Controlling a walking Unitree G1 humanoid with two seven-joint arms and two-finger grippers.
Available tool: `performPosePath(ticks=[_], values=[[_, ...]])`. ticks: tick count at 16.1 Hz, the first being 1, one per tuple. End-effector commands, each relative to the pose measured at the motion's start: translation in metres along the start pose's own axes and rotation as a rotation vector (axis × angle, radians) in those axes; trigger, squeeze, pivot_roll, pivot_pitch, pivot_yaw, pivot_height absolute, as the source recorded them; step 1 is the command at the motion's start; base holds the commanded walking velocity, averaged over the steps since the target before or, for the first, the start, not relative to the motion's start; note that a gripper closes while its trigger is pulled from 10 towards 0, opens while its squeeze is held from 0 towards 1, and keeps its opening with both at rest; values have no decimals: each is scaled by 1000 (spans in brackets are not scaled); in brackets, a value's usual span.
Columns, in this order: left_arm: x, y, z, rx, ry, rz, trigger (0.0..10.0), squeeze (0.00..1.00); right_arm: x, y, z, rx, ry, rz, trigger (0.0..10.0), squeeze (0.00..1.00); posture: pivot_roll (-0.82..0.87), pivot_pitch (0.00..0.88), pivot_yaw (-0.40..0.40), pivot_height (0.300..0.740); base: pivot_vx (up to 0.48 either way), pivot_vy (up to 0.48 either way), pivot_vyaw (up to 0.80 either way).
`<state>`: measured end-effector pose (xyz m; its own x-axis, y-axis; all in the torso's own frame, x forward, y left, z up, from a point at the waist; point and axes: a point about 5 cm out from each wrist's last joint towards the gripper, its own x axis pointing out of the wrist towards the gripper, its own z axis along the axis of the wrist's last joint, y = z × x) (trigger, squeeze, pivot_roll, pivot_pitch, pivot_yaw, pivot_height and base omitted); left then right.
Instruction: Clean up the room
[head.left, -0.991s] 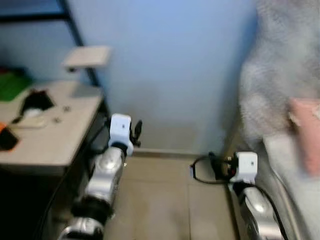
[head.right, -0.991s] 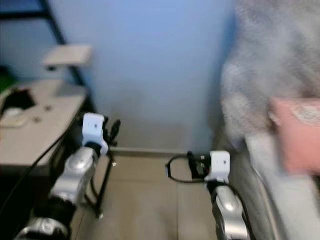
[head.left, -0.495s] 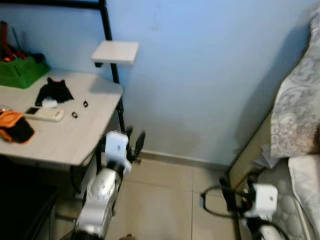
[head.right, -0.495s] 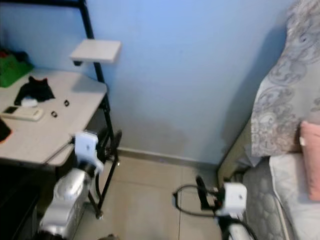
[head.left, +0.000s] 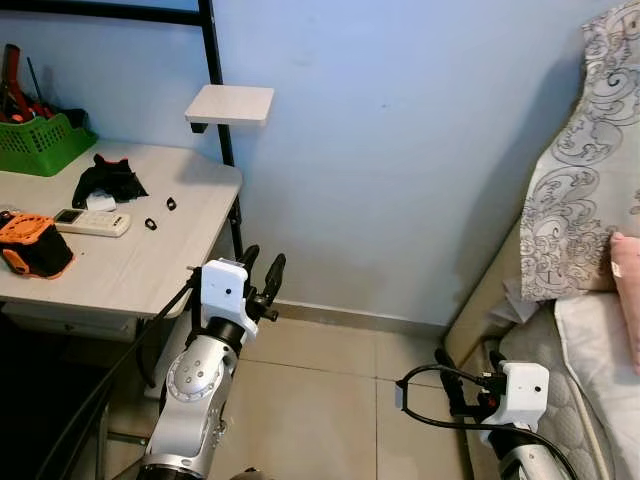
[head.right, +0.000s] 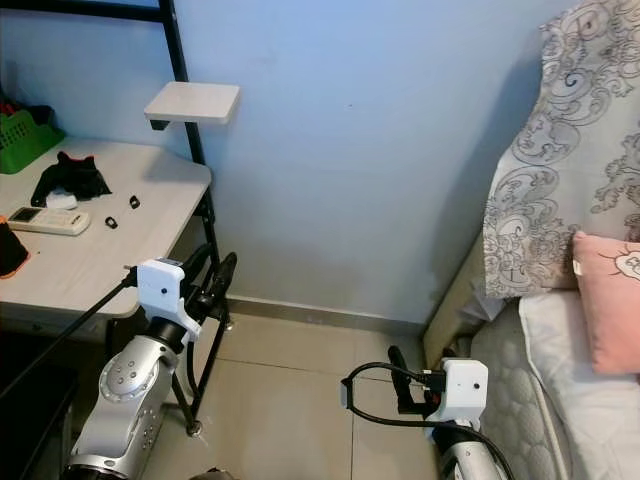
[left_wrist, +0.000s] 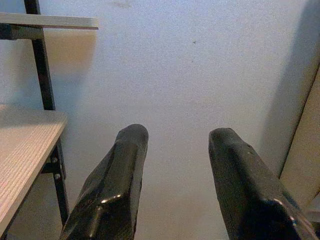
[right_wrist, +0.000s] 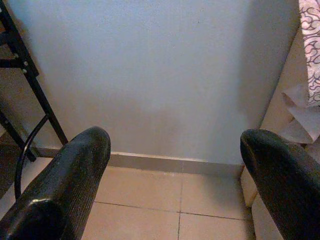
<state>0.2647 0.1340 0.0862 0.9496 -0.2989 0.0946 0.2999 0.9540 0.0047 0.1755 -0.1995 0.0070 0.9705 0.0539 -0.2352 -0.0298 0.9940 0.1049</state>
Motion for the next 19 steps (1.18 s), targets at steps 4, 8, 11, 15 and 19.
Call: performPosePath(ticks=[4,8,11,15,19], values=[[1,-1,3,-1,-11,3,10000,0,2,-4,2,-9,1,-2,10000,0,80,0,-11,740,0,0,0],[1,-1,3,-1,-11,3,10000,0,2,-4,2,-9,1,-2,10000,0,80,0,-11,740,0,0,0],[1,-1,3,-1,-11,3,10000,0,2,-4,2,-9,1,-2,10000,0,80,0,-11,740,0,0,0],[22,17,-15,-52,146,56,10000,0,26,-13,-43,48,197,-21,10000,0,86,0,10,740,0,0,0],[34,23,-11,-39,144,62,10000,0,34,8,-37,44,158,7,10000,0,102,0,19,740,0,0,0]])
